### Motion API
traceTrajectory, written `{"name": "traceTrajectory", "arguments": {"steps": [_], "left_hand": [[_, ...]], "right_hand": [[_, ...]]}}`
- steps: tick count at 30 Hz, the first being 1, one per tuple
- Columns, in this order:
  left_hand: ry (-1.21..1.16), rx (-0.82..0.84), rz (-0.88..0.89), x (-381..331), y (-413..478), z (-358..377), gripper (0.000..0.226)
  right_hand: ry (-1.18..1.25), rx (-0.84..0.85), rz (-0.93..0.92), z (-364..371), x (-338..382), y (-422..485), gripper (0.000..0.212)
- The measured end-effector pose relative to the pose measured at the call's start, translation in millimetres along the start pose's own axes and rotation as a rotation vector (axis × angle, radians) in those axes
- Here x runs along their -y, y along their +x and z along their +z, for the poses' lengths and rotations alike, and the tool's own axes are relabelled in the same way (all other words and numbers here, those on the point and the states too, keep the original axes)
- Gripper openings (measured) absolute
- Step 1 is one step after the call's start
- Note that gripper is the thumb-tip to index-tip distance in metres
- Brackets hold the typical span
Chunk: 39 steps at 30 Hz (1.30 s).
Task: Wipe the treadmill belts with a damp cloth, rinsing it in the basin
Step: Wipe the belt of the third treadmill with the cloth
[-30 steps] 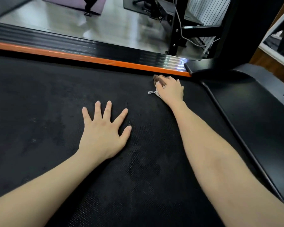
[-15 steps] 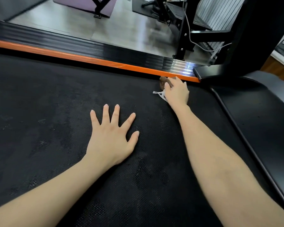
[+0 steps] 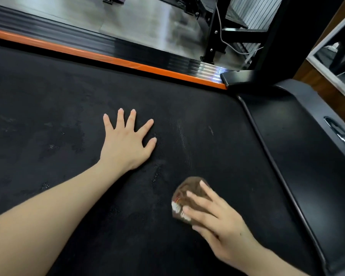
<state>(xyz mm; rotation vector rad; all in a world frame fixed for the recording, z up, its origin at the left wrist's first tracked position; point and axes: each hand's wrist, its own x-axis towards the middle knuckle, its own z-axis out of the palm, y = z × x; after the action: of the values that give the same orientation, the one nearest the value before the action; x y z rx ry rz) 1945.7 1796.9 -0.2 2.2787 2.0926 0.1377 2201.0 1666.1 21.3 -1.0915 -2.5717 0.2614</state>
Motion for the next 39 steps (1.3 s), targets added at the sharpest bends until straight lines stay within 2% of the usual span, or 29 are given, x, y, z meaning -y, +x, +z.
{"name": "traceTrajectory", "arguments": {"steps": [2, 3, 7, 10, 12, 15, 19, 24, 28, 30, 32, 34, 37, 39], "left_hand": [[-0.016, 0.013, -0.002, 0.9, 1.4, -1.2, 0.062], [-0.026, 0.016, 0.000, 1.1, 1.5, -2.4, 0.061], [-0.143, -0.041, -0.030, 7.0, -15.7, -17.4, 0.057], [-0.100, -0.099, -0.021, 20.8, -60.9, -25.0, 0.062], [-0.053, -0.099, 0.000, 33.1, -93.4, -26.1, 0.070], [-0.006, 0.024, -0.053, 48.8, -112.8, -18.7, 0.075], [0.026, 0.038, -0.062, 47.0, -115.5, -9.4, 0.067], [0.020, 0.012, -0.045, 47.1, -115.8, -6.9, 0.070], [0.019, -0.017, -0.051, 44.3, -117.2, -5.1, 0.064], [0.011, -0.009, -0.048, 44.9, -116.2, -5.3, 0.062], [-0.008, -0.005, -0.044, 45.9, -116.1, -7.1, 0.061], [-0.014, -0.005, -0.036, 46.6, -116.2, -7.2, 0.061], [0.005, 0.008, -0.032, 46.0, -116.2, -7.4, 0.061], [0.003, 0.012, -0.026, 46.5, -116.5, -8.3, 0.061]], "right_hand": [[-0.020, 0.019, -0.026, -0.8, -21.1, 20.5, 0.027], [-0.060, 0.001, 0.022, 1.3, -37.3, 43.2, 0.029], [-0.195, -0.216, 0.489, 2.8, -101.8, 134.2, 0.030], [-0.213, -0.190, 0.590, 1.4, -110.1, 145.9, 0.034], [-0.142, -0.189, 0.555, -0.3, -93.4, 132.8, 0.033], [-0.046, -0.107, 0.451, 2.7, -46.1, 90.9, 0.031], [-0.021, -0.030, 0.304, 8.6, 24.5, 27.9, 0.035], [-0.199, 0.099, 0.247, 4.8, 22.7, 44.2, 0.049], [-0.182, 0.097, 0.175, 9.2, 2.6, 62.9, 0.037], [-0.173, 0.044, 0.305, 6.9, -8.3, 89.9, 0.030], [-0.136, -0.051, 0.521, 10.5, -5.5, 113.6, 0.031], [-0.115, -0.092, 0.578, 19.8, 15.3, 109.2, 0.029], [-0.078, -0.060, 0.368, 33.1, 79.8, 52.2, 0.030], [-0.047, 0.020, 0.228, 31.9, 113.1, 10.1, 0.034]]}}
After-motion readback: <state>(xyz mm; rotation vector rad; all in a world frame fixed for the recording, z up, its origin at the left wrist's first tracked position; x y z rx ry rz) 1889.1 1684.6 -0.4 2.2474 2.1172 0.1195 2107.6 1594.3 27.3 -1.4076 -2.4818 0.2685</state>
